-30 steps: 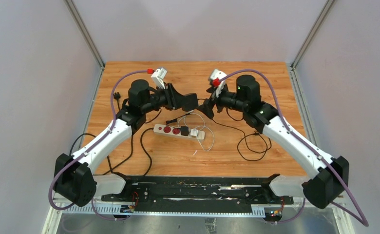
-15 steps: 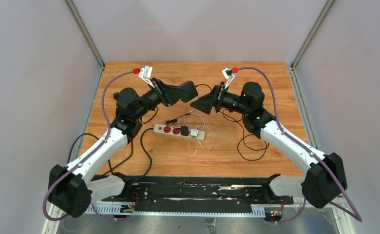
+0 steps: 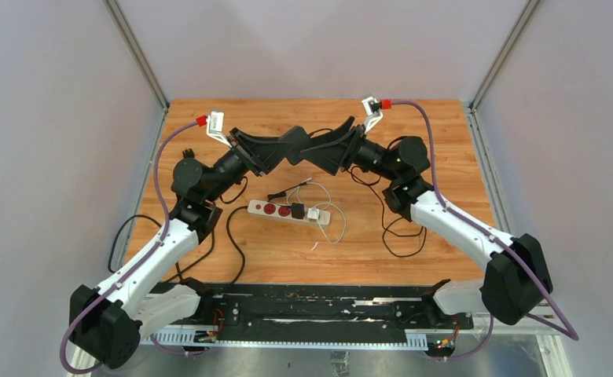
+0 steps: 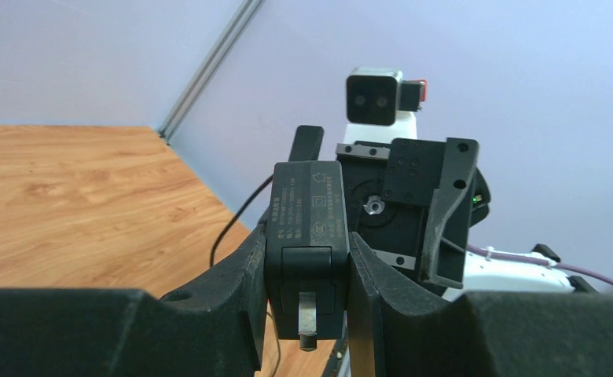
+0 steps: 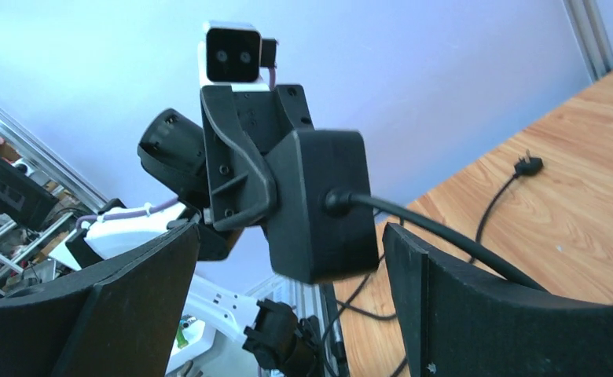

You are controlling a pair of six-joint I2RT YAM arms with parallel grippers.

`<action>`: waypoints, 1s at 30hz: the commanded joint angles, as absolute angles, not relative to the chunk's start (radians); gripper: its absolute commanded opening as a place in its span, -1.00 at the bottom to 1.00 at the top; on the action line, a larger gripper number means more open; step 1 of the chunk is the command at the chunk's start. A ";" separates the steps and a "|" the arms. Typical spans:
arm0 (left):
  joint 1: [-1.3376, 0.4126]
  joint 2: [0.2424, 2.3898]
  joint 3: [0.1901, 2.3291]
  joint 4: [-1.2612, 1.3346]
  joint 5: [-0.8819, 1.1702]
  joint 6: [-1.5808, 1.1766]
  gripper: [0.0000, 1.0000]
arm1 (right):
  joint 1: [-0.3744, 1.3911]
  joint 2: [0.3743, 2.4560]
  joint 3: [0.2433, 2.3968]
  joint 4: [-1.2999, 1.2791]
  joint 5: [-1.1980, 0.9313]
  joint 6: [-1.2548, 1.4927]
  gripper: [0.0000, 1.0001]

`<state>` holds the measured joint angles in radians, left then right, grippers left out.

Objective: Insert the plug

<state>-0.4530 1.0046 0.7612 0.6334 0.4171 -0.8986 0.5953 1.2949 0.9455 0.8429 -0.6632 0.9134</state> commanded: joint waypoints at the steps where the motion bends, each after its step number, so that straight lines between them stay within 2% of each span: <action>1: -0.459 0.992 0.747 0.776 0.435 -0.961 -1.00 | 0.615 1.354 0.988 1.044 -0.678 1.012 0.78; 7: -0.459 1.000 0.739 0.793 0.426 -0.966 -1.00 | 0.627 1.427 1.028 1.186 -0.736 1.100 0.53; 10: -0.459 1.004 0.739 0.793 0.420 -0.957 -1.00 | 0.629 1.440 1.029 1.234 -0.740 1.117 0.33; 16: -0.459 1.011 0.726 0.793 0.395 -0.950 -1.00 | 0.631 1.446 1.052 1.210 -0.773 1.121 -0.27; 19: -0.459 1.015 0.726 0.786 0.387 -0.936 -1.00 | 0.631 1.448 1.058 1.213 -0.794 1.121 -0.64; 20: -0.459 1.015 0.733 0.764 0.385 -0.924 -0.99 | 0.630 1.448 1.059 1.212 -0.802 1.119 -0.85; 21: -0.459 1.016 0.741 0.734 0.380 -0.907 -0.83 | 0.630 1.447 1.058 1.209 -0.804 1.115 -0.98; 22: -0.459 1.013 0.748 0.701 0.371 -0.886 -0.57 | 0.629 1.442 1.054 1.201 -0.801 1.105 -1.00; 26: -0.459 0.984 0.769 0.539 0.311 -0.787 0.86 | 0.628 1.415 1.056 1.099 -0.810 0.990 -1.00; 27: -0.459 0.972 0.775 0.487 0.289 -0.763 0.97 | 0.628 1.402 1.058 1.041 -0.805 0.943 -1.00; 30: -0.459 0.924 0.784 0.337 0.216 -0.697 0.99 | 0.624 1.361 1.076 0.837 -0.765 0.764 -1.00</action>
<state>-0.4553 0.9798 0.7513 0.5800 0.3351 -0.8330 0.6159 1.4345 1.0187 1.0142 -0.7719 0.9878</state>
